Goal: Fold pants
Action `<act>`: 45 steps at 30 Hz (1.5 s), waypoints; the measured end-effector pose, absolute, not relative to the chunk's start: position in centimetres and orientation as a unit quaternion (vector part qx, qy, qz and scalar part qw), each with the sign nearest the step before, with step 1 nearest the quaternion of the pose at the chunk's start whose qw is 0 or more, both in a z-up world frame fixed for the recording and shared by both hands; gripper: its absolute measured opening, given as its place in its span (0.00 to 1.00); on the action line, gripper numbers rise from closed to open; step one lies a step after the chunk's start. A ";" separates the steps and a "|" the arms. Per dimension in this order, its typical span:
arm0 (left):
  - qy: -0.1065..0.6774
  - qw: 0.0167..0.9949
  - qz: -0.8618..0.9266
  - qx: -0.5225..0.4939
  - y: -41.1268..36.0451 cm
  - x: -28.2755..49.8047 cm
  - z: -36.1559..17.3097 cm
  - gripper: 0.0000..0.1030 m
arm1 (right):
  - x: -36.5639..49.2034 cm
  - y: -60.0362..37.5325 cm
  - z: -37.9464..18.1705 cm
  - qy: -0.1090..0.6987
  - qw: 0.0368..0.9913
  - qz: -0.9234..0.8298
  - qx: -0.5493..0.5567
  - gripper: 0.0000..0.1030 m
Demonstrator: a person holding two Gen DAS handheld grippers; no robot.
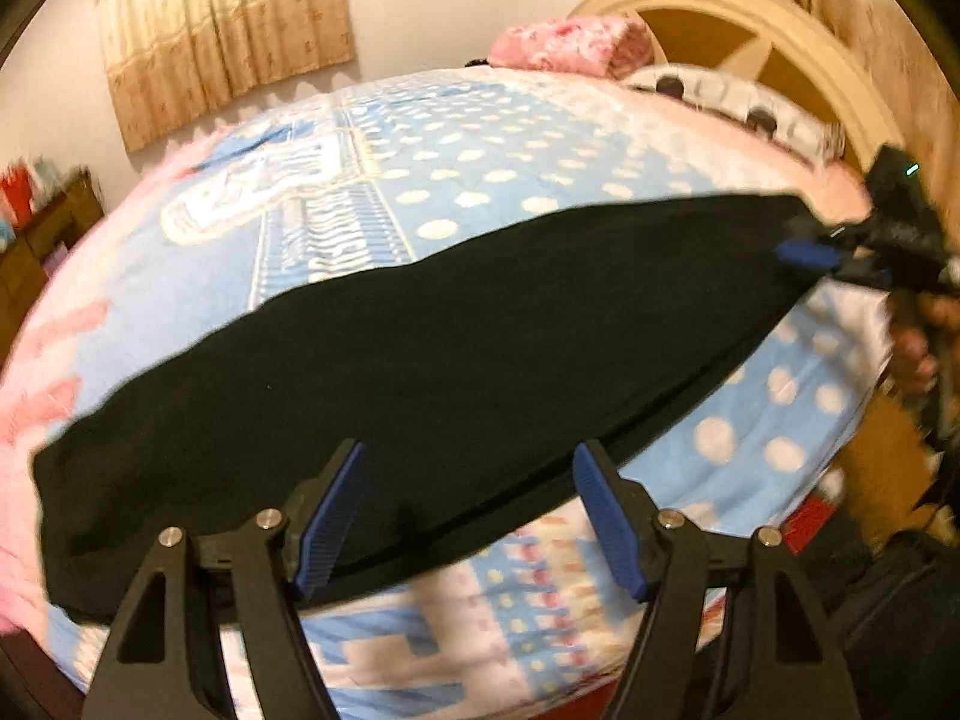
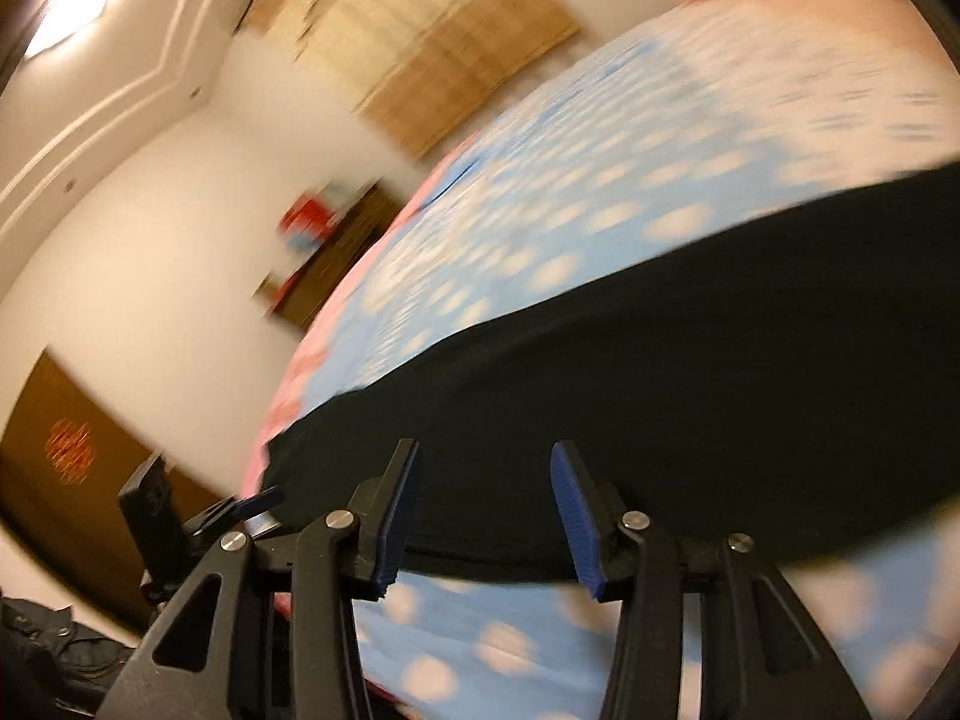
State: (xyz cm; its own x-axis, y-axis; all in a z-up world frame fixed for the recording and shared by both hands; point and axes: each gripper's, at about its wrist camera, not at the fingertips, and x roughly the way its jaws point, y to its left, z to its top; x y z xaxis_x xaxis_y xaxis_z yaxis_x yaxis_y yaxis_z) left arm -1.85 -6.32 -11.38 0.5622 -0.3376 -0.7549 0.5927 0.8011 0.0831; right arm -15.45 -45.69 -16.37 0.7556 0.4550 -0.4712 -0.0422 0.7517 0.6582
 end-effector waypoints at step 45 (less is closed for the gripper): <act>0.391 0.849 -0.278 0.220 -5.4 -3.6 -13.2 0.01 | -17.1 -39.5 -17.4 0.303 0.872 0.208 0.324 0.50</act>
State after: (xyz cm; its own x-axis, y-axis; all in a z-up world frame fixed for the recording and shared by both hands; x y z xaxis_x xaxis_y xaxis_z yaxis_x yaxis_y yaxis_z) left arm -3.59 -5.39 -13.15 0.5386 -0.3007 -0.7871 0.6446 0.7487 0.1551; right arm -17.07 -39.48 -17.39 0.7297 0.5594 -0.3932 -0.1671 0.7035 0.6908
